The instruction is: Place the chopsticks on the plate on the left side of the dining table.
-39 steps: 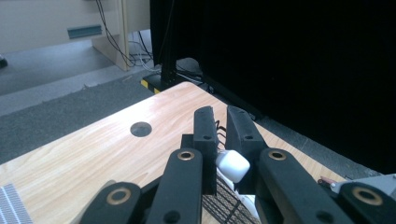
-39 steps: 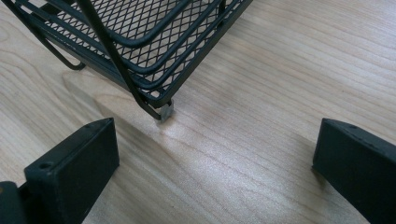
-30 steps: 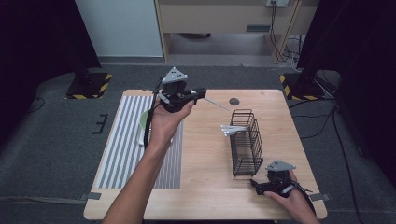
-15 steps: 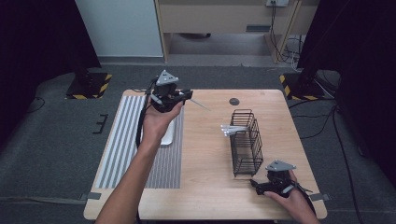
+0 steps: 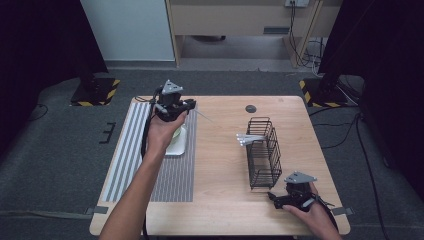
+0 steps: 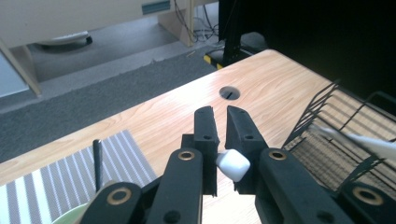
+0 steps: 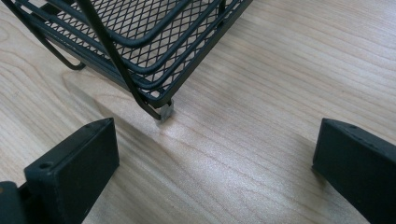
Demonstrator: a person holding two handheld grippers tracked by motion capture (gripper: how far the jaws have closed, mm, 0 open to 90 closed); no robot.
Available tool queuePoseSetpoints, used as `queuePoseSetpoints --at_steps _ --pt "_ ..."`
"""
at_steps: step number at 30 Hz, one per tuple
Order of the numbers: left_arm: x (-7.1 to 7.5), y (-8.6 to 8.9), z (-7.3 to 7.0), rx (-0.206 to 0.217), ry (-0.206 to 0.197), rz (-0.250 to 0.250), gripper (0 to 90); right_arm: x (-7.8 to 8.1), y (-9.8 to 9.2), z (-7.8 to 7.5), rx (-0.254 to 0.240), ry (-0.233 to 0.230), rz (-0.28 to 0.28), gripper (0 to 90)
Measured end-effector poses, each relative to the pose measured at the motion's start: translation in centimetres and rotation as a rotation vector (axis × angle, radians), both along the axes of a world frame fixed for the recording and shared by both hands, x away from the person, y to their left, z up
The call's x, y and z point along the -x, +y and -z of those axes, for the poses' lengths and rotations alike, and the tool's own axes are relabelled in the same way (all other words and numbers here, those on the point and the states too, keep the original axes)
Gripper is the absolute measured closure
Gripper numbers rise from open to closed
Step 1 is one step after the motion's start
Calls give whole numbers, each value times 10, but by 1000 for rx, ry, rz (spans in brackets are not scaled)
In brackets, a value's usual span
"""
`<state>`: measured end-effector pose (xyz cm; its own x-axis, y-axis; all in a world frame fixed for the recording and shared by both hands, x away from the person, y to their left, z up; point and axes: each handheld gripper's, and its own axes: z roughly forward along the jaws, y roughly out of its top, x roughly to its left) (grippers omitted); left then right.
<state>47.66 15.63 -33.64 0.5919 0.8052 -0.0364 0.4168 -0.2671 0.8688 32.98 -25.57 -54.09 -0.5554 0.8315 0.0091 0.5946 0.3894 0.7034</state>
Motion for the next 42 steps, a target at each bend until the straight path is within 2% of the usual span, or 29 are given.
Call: queuePoseSetpoints --at_steps 13,22,32,38,42 --pt "-21 20 22 -18 18 -41 823 0 0 0 0 0 5 3" --pt "-25 32 28 -26 22 -64 823 1 0 0 0 0 7 3" --pt "-22 41 35 -55 27 -81 823 1 0 0 0 0 7 3" --pt "-14 51 44 -36 39 -109 823 1 0 0 0 0 7 3" --pt "-2 59 53 -18 49 -115 822 1 0 0 0 0 7 3"
